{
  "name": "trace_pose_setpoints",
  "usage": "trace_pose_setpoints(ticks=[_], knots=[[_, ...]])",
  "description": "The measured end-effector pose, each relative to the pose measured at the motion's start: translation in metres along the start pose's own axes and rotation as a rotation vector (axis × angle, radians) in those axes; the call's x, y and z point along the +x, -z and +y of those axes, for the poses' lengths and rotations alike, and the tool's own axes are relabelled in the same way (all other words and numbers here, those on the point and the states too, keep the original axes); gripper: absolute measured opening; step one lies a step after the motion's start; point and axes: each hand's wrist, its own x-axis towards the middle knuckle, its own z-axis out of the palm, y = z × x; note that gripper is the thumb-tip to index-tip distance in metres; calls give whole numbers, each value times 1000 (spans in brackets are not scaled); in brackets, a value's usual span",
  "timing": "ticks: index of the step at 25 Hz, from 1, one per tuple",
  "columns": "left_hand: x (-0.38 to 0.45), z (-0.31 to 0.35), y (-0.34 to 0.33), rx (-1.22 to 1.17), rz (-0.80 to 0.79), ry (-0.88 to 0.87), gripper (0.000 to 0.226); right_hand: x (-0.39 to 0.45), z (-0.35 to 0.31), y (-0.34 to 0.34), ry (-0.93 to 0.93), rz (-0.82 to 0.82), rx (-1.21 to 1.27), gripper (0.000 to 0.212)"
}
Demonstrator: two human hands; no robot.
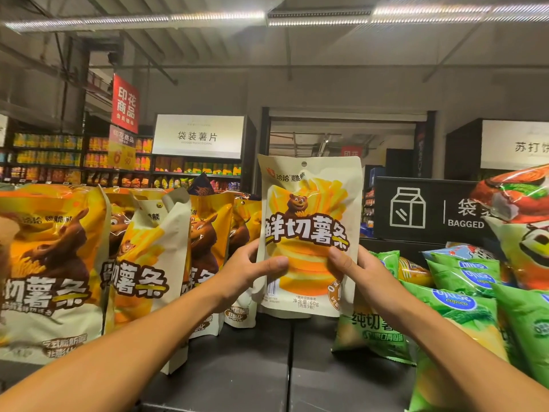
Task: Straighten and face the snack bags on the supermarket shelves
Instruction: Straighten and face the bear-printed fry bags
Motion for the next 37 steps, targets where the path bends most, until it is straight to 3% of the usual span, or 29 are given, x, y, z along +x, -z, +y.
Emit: trace_pose_setpoints(ticks=[3, 17, 22, 32, 37], knots=[[1, -1, 1, -36, 1, 4, 88, 0, -2, 0, -13, -31, 37, 67], [2, -2, 2, -33, -21, -2, 92, 1, 1, 3, 4, -62, 74, 53], [1, -4, 3, -37, -33, 9, 98, 1, -1, 4, 20, -55, 28, 63], [1, -2, 3, -30, -54, 25, 96, 0, 0, 4, -11, -67, 72, 56], [0, 0, 2, 12, -33, 36, 96, 3, 3, 5, -44, -77, 65, 65]])
